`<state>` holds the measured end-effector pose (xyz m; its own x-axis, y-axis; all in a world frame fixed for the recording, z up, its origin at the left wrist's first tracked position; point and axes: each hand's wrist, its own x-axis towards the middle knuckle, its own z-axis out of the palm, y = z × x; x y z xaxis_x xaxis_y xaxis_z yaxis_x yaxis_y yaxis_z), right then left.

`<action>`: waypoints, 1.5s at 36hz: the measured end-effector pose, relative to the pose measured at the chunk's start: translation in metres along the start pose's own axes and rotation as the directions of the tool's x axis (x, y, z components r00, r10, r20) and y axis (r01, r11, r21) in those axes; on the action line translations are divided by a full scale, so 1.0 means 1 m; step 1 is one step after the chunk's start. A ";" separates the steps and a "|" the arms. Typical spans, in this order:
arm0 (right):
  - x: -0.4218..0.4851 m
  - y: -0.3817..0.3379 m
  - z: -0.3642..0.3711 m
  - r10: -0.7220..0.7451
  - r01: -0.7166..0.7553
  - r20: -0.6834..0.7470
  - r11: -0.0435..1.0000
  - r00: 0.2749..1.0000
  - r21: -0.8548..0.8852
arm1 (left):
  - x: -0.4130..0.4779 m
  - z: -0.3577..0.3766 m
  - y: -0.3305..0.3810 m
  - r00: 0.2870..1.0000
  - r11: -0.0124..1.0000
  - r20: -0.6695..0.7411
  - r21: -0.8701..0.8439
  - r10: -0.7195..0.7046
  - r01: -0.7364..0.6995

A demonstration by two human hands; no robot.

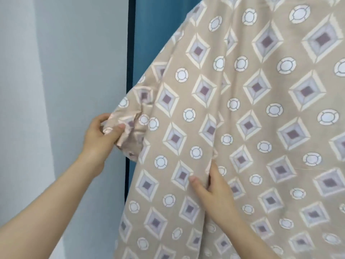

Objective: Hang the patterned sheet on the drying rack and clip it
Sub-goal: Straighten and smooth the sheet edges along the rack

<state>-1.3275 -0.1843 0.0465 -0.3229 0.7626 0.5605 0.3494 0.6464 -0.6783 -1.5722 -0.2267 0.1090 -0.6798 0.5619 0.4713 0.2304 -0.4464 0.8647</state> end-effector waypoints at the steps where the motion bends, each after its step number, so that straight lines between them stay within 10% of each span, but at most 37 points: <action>1: -0.004 0.001 0.005 0.018 -0.019 0.025 0.999 1.000 0.038 | -0.004 -0.007 -0.007 0.997 0.999 0.067 0.031 -0.028 0.026; 7: -0.021 -0.005 0.026 0.101 -0.119 0.106 0.976 0.989 0.181 | -0.017 -0.044 0.010 0.973 0.968 -0.229 -0.240 0.016 -0.072; 11: -0.022 -0.009 0.034 0.131 -0.157 0.128 0.963 0.983 0.221 | -0.016 -0.049 0.023 0.984 0.863 0.168 -0.503 0.055 0.038; 14: -0.006 -0.040 0.083 0.134 -0.158 0.125 0.966 0.983 0.207 | 0.010 -0.086 0.012 0.923 0.894 0.379 -0.390 -0.064 0.221; 18: 0.010 -0.059 0.093 0.110 -0.122 0.063 0.958 0.992 0.259 | 0.025 -0.093 0.009 0.979 0.963 0.172 -0.224 -0.112 0.149; 21: 0.021 -0.063 0.093 0.092 -0.090 0.002 0.968 0.996 0.235 | 0.041 -0.097 0.017 0.995 0.860 -0.018 -0.505 -0.100 0.077; 23: 0.025 -0.063 0.095 0.091 -0.084 -0.024 0.972 0.996 0.220 | 0.043 -0.097 0.021 0.987 0.773 0.137 -0.616 -0.083 0.151; 27: 0.026 -0.065 0.104 0.100 -0.087 -0.062 0.980 0.993 0.181 | 0.033 -0.084 -0.006 0.785 0.887 0.574 -0.205 -0.233 0.413; 30: 0.028 -0.066 0.109 0.121 -0.099 -0.126 0.981 0.985 0.169 | 0.044 -0.077 -0.032 0.814 0.939 0.522 -0.068 -0.255 0.337; 36: 0.028 -0.070 0.133 0.210 -0.168 -0.293 0.972 0.933 0.163 | 0.122 -0.095 -0.044 0.894 0.603 0.385 -0.665 -0.229 0.441; 41: 0.028 -0.080 0.154 0.258 -0.234 -0.435 0.966 0.862 0.108 | 0.100 -0.099 -0.075 0.553 0.858 0.732 0.086 -0.399 0.506; 47: 0.014 -0.084 0.160 0.327 -0.344 -0.488 0.937 0.809 0.058 | 0.134 -0.091 -0.102 0.742 0.708 0.562 -0.350 -0.365 0.613; 52: 0.010 -0.082 0.168 0.375 -0.394 -0.507 0.916 0.776 0.075 | 0.115 -0.096 -0.132 0.417 0.814 0.789 0.172 -0.451 0.555; 54: 0.008 -0.084 0.166 0.381 -0.409 -0.512 0.910 0.770 0.062 | 0.118 -0.098 -0.135 0.544 0.818 0.709 0.082 -0.449 0.569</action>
<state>-1.5053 -0.2363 0.0285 0.3349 0.8451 0.4167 0.3959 0.2751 -0.8761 -1.7518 -0.1682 0.0306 0.0201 0.9998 -0.0083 -0.1412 0.0110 0.9899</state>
